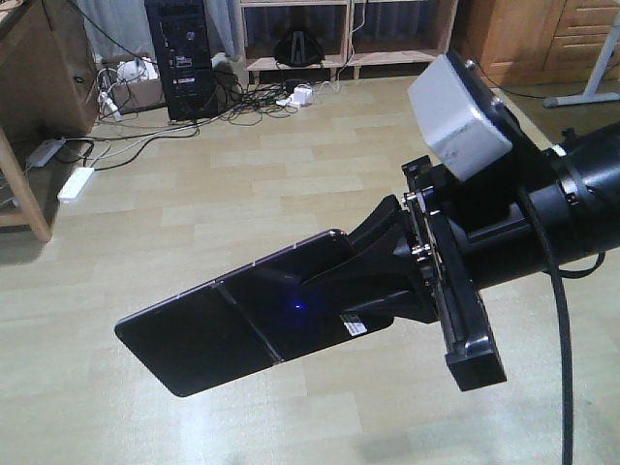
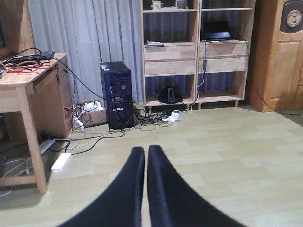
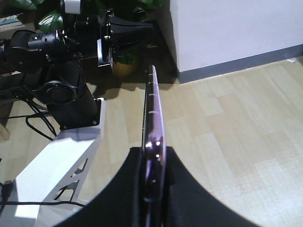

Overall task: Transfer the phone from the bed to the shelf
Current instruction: 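Carry the phone in the right gripper while driving to the shelf unit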

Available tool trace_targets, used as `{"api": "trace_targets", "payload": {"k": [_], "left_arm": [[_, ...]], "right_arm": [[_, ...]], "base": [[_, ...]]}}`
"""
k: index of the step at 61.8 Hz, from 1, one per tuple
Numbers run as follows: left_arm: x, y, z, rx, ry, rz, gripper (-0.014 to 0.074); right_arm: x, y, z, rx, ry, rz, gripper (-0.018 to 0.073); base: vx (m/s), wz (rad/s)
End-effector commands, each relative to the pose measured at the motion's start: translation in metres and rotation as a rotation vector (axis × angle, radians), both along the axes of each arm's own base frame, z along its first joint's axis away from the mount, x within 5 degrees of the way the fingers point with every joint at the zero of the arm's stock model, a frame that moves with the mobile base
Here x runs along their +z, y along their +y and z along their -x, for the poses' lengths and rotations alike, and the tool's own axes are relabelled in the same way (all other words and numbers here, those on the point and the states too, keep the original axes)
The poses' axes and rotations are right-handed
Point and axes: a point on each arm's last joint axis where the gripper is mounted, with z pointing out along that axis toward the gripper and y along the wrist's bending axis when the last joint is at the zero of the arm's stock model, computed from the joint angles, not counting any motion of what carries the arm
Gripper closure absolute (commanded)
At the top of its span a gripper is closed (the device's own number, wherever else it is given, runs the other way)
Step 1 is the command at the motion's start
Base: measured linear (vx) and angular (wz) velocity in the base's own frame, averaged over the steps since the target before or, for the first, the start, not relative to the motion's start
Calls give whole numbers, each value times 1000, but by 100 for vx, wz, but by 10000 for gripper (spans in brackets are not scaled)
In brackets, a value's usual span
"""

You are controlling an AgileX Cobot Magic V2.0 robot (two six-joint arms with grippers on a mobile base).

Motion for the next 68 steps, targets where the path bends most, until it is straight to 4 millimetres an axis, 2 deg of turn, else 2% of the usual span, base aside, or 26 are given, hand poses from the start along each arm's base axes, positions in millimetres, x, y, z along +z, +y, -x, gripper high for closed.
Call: {"api": "trace_targets", "payload": {"k": [1,68], "left_arm": [[15,0,2,4,-105,16,595],[15,0,2,4,-105,16,595]], "right_arm": [[19,0,13,51,6,-89,561],[19,0,13,51,6,-89,561]], "base": [[40,1],[39,-14]]}}
